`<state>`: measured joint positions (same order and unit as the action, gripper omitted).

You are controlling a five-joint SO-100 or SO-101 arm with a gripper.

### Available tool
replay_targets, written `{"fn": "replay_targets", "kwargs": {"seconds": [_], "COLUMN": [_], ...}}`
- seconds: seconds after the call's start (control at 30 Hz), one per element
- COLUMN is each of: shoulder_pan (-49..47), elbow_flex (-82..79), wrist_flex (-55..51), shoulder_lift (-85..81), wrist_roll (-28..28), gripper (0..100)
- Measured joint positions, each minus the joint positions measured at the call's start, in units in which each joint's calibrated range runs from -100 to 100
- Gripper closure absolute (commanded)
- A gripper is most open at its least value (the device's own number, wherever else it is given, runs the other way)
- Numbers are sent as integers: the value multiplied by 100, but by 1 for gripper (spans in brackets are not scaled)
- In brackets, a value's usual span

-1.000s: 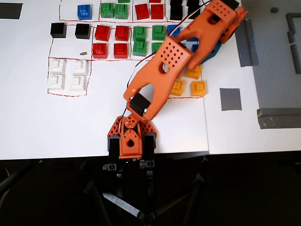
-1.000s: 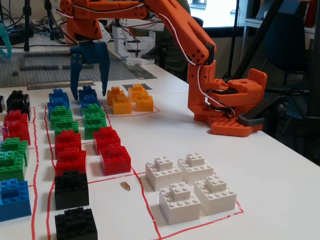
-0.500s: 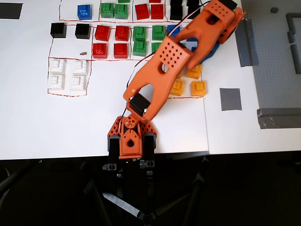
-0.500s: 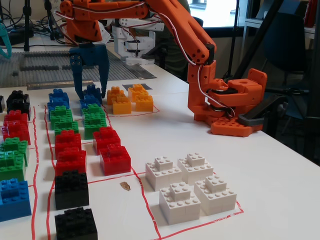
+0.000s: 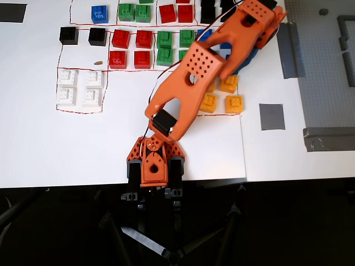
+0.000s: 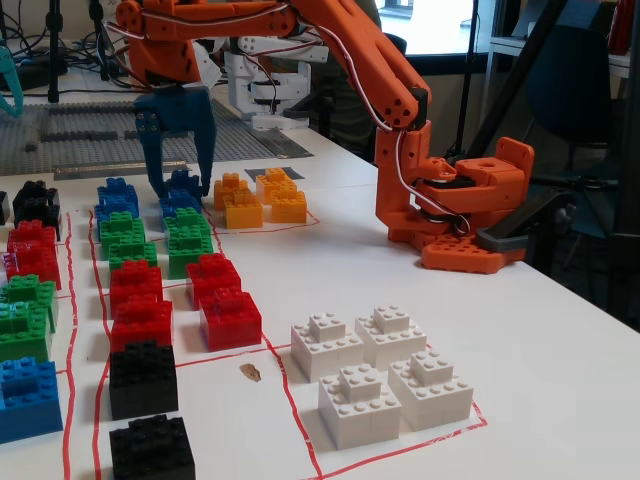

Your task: Grab the block and put it in the grey marker

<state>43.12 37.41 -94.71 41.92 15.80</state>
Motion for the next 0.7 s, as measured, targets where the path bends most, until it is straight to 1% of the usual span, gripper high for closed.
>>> {"fn": "replay_targets", "kwargs": {"seconds": [0.1,0.23,0.33,0.5,0.6,0.7], "shoulder_pan": [-230,-425,-460,-407,-97,531], "elbow_flex": [0,0,9,0,-90,-198], "wrist_flex": [0,8,-40,24,32,168], "shoulder_lift": [-348,-1245,-1646,-1759,-1759,-1759], "wrist_roll": [0,39,200,557,786,1040], "gripper": [100,100,100,100,100,100]}}
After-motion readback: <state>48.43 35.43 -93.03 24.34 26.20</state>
